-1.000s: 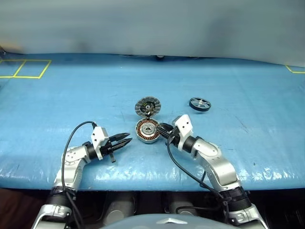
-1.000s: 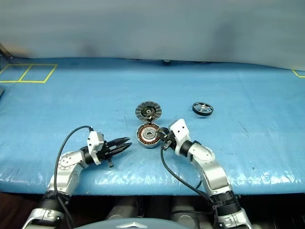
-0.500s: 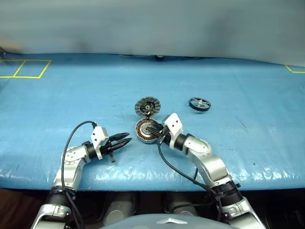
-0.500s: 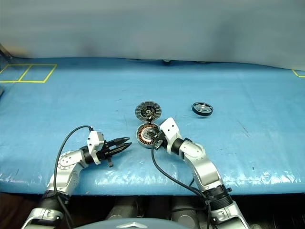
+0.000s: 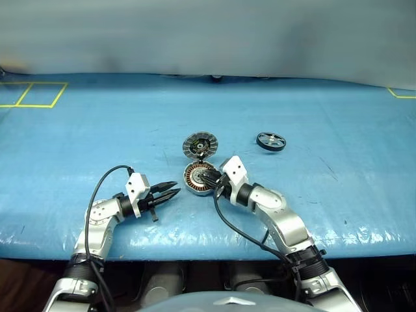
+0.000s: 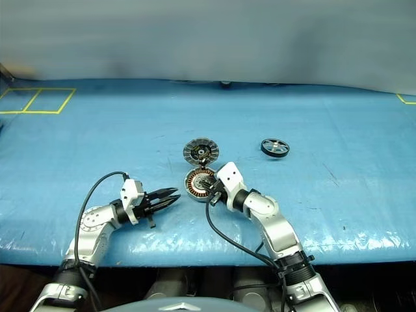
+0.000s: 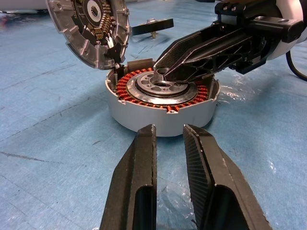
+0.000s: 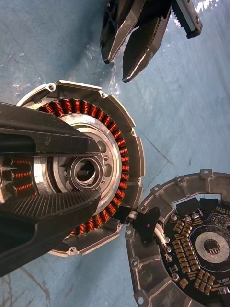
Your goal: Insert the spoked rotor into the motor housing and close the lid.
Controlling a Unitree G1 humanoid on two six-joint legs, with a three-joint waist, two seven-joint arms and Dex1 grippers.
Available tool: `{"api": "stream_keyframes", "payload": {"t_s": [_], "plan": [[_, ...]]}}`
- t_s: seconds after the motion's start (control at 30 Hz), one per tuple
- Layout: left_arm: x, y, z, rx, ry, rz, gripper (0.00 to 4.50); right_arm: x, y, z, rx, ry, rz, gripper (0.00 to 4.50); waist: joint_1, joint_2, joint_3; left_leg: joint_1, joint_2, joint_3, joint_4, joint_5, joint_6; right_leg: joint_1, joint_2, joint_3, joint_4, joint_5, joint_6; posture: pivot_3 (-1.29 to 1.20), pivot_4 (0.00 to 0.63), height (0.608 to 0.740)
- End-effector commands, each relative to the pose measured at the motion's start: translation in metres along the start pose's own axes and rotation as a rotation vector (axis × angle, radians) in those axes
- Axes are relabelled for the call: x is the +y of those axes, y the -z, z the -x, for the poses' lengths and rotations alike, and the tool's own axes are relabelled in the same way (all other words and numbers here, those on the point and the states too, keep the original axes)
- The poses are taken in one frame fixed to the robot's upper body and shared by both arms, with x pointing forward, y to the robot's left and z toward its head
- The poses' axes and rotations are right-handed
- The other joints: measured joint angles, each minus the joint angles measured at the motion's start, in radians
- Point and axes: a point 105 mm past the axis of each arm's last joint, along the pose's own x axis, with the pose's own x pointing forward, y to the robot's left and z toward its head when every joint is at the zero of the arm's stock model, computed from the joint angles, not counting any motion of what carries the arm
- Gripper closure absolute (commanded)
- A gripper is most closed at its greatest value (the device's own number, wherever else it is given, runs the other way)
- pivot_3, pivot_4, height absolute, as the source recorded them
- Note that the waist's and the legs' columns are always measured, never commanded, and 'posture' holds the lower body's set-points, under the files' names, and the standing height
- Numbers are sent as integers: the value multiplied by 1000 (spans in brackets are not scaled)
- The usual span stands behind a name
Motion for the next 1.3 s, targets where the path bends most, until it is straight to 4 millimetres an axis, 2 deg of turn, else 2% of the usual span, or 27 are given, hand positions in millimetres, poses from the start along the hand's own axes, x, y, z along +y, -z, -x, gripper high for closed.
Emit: {"api": "stream_keyframes", "payload": {"t_s": [0.03,1.3], "plan": [[2,-6,-1,-18,0,-28,3586,5,-16,-4,-50,-29,30,3866,0,0,0,0,0,0,0,0,0,0,0,0,0,0,0,0,150,740],[-1,0,-1,-5,-4,-17,3586,1,-11,-5,-14,-26,49,3866,-2,0,0,0,0,0,0,0,-1,-1,0,0,1,1,0,0,150,740]]}}
